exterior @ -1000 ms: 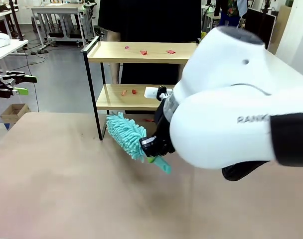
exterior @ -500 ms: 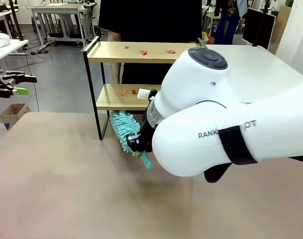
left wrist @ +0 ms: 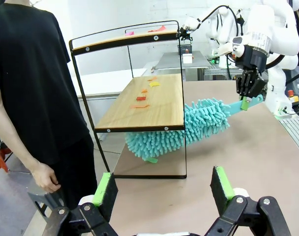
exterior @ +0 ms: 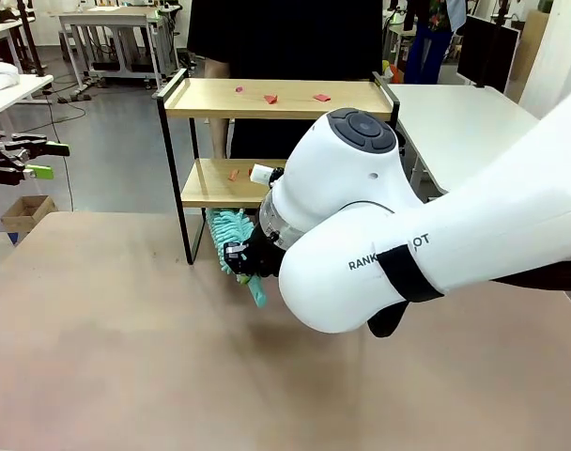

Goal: Clean the shelf.
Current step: Clean the specific section of the Shelf indicated by the human with the Duster.

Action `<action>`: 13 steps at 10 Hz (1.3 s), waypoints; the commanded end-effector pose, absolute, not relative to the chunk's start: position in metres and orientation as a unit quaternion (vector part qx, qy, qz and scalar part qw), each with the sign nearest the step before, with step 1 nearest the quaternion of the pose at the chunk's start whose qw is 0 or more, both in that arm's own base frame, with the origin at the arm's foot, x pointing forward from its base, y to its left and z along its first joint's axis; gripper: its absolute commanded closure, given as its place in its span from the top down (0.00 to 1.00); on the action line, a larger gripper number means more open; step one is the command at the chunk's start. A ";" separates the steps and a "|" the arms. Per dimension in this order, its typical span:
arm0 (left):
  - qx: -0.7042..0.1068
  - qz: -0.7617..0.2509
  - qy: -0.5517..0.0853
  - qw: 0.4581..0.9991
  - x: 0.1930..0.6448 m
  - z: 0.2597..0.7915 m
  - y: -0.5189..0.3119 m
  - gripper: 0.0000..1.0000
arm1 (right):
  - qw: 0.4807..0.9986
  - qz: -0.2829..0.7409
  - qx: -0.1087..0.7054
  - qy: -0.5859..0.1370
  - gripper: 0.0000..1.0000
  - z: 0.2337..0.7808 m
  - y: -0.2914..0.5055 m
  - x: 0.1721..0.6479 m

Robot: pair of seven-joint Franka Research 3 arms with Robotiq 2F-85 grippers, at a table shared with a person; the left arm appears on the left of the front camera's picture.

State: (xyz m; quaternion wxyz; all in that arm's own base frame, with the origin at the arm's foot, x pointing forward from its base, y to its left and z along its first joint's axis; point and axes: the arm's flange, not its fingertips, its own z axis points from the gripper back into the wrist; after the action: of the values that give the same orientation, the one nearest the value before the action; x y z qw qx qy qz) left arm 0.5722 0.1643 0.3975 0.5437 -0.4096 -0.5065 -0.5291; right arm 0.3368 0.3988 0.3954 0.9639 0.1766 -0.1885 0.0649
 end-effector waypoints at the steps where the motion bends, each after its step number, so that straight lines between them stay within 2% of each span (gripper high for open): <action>1: -0.408 -0.530 -0.507 0.544 0.570 0.400 0.164 1.00 | 0.965 0.067 0.172 -0.187 0.13 0.402 0.394 0.332; 3: -0.408 -0.530 -0.507 0.544 0.570 0.400 0.164 1.00 | 0.965 0.065 0.174 -0.186 0.13 0.394 0.398 0.336; 7: -0.408 -0.530 -0.507 0.544 0.570 0.400 0.164 1.00 | 0.954 0.013 0.189 -0.234 0.13 0.379 0.442 0.363; 13: -0.408 -0.530 -0.507 0.544 0.570 0.400 0.164 1.00 | 0.954 -0.023 0.180 -0.240 0.13 0.355 0.500 0.394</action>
State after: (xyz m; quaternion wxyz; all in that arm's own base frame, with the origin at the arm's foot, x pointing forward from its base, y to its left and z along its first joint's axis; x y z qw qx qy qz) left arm 0.5722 0.1643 0.3975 0.5437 -0.4096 -0.5065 -0.5292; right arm 0.3886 0.4548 0.3815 0.9550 0.1861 -0.2306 -0.0113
